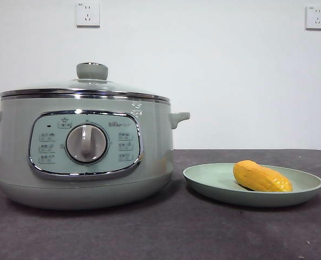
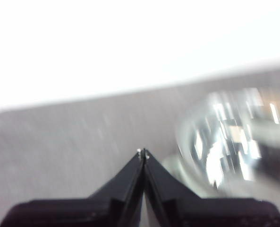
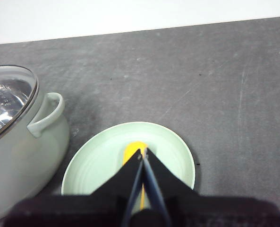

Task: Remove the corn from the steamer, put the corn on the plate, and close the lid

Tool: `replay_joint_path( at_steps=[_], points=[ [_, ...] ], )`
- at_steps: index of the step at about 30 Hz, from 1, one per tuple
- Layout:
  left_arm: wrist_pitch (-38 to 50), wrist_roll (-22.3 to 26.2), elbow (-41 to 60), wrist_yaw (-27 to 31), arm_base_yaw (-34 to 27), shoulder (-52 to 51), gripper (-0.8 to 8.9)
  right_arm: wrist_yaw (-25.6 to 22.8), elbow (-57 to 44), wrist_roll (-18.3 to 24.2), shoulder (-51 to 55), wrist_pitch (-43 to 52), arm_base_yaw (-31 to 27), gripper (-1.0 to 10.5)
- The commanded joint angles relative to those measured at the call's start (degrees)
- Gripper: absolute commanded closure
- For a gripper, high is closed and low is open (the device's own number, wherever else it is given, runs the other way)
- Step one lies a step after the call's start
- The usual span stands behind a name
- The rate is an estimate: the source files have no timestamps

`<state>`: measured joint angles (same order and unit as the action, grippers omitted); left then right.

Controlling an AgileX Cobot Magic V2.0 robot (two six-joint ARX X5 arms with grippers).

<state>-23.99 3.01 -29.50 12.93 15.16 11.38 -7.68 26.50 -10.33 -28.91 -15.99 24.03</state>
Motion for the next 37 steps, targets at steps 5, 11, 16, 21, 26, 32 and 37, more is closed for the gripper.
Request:
replay_joint_path(
  at_steps=[5, 11, 16, 21, 26, 32, 37],
  points=[
    [7.04, -0.24, 10.32, -7.34, -9.86, -3.67, 8.16, -0.17, -0.33, -0.57, 0.04, 0.33, 0.07, 9.5],
    [11.32, -3.30, 21.11, -7.85, -12.70, -8.68, 8.16, -0.17, -0.33, -0.57, 0.04, 0.33, 0.07, 9.5],
    [13.25, -4.35, 26.56, -8.35, -13.49, -10.14, 8.16, -0.20, -0.33, -0.57, 0.04, 0.33, 0.07, 9.5],
    [13.20, -5.01, 28.94, -8.72, -13.75, -10.16, 8.16, -0.17, -0.33, -0.57, 0.04, 0.33, 0.07, 9.5],
    [13.35, -6.05, 29.18, -8.87, -13.75, -11.28, 8.16, -0.17, -0.33, -0.57, 0.04, 0.31, 0.07, 9.5],
    [13.51, -6.01, 29.18, -8.68, -13.73, -11.17, 8.16, -0.20, -0.33, -0.57, 0.04, 0.26, 0.07, 9.5],
    [13.51, -6.01, 29.18, -8.68, -13.73, -11.17, 8.16, -0.17, -0.33, -0.57, 0.04, 0.28, 0.07, 9.5]
  ],
)
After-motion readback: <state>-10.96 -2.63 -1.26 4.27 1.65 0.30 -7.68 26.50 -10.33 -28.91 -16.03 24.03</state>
